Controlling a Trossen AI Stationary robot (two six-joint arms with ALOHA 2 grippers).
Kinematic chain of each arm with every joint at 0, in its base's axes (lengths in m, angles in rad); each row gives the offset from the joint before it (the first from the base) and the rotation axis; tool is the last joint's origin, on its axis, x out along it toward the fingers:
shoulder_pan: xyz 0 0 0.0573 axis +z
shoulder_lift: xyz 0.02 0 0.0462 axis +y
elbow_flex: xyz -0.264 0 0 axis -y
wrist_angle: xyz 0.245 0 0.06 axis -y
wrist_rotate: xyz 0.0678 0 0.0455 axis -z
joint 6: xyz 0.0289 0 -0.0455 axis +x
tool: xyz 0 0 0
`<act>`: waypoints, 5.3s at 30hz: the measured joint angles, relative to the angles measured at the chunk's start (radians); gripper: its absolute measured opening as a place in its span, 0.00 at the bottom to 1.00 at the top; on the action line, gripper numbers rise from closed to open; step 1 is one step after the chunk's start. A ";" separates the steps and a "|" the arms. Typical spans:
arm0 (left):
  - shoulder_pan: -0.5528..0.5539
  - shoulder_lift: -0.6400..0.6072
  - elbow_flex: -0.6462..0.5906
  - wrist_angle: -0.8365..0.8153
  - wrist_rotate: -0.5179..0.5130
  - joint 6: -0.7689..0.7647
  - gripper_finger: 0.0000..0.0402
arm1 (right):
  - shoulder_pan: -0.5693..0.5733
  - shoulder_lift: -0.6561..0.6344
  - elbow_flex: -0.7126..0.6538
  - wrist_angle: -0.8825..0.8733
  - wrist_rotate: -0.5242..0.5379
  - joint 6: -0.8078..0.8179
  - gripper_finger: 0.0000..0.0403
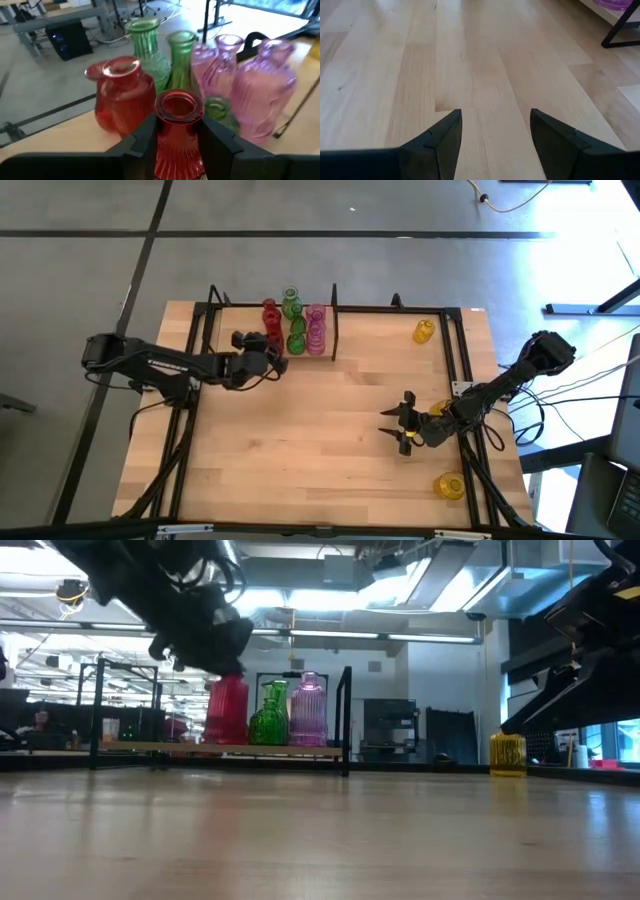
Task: Sort vases onto shelf
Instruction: Put the red vase on the shelf aligned with the other red vase, then put the middle yellow vase on the shelf
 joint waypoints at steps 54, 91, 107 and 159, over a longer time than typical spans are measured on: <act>0.129 0.025 0.000 -0.004 0.145 0.019 0.48 | 0.000 0.000 0.000 -0.006 0.002 0.003 0.54; -0.112 -0.342 0.000 -0.043 0.159 0.251 0.49 | 0.000 0.000 0.000 -0.005 0.027 0.000 0.54; -0.250 -0.238 -0.062 0.185 0.243 0.320 0.49 | 0.000 -0.012 0.047 0.050 0.026 -0.032 0.54; -0.338 -0.170 -0.077 0.281 0.283 0.348 0.49 | -0.049 -0.371 0.518 -1.694 -0.551 0.944 0.54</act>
